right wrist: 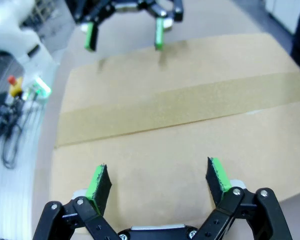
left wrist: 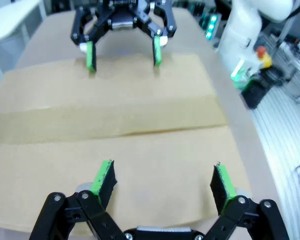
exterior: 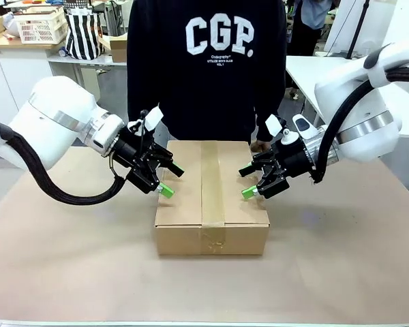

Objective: Pack the gift set into the box.
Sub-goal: Press and hold the closed box until the human finishes sealing it.

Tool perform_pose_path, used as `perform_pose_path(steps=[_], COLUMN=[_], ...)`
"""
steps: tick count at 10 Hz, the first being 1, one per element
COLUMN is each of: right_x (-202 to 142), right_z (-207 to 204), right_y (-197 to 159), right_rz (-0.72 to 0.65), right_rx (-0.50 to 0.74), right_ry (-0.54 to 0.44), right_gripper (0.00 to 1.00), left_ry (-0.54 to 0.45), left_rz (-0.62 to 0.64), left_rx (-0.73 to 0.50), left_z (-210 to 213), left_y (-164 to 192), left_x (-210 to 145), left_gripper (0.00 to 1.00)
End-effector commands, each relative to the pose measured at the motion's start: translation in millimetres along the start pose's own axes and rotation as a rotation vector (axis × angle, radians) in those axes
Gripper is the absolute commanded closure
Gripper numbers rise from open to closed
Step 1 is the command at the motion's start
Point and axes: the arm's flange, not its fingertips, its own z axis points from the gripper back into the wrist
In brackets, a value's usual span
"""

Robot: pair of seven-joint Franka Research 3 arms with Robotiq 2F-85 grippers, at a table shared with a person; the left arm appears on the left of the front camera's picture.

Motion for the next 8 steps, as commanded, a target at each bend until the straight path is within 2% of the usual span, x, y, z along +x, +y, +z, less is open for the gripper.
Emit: perform_pose_path(steps=[1, 2, 3, 4, 5, 6, 8], right_x=[26, 34, 41, 40, 33, 18, -14], right_z=[39, 57, 75, 94, 121, 155, 210], right_y=[19, 31, 43, 53, 59, 66, 90], right_rz=[-0.306, -0.422, -0.508, -0.617, -0.694, -0.779, -0.818], right_rx=[0.052, 0.040, 0.036, 0.060, 0.026, -0.011, -0.101], right_ry=[-0.094, -0.080, -0.104, -0.117, -0.136, -0.192, -0.363], right_gripper=[0.00, 0.00, 0.00, 0.00, 0.00, 0.00, 0.00], left_ry=[-0.039, -0.068, -0.116, -0.120, -0.163, -0.233, -0.436], left_rz=[0.138, 0.259, 0.361, 0.500, 0.526, 0.662, 0.865], left_rx=[-0.008, -0.029, -0.106, -0.164, -0.132, -0.096, -0.037], left_z=[41, 58, 70, 79, 96, 117, 152], left_y=[-24, -38, -51, -63, -73, -94, -146], left_x=[39, 53, 59, 55, 43, 21, -34], left_gripper=[0.00, 0.00, 0.00, 0.00, 0.00, 0.00, 0.00])
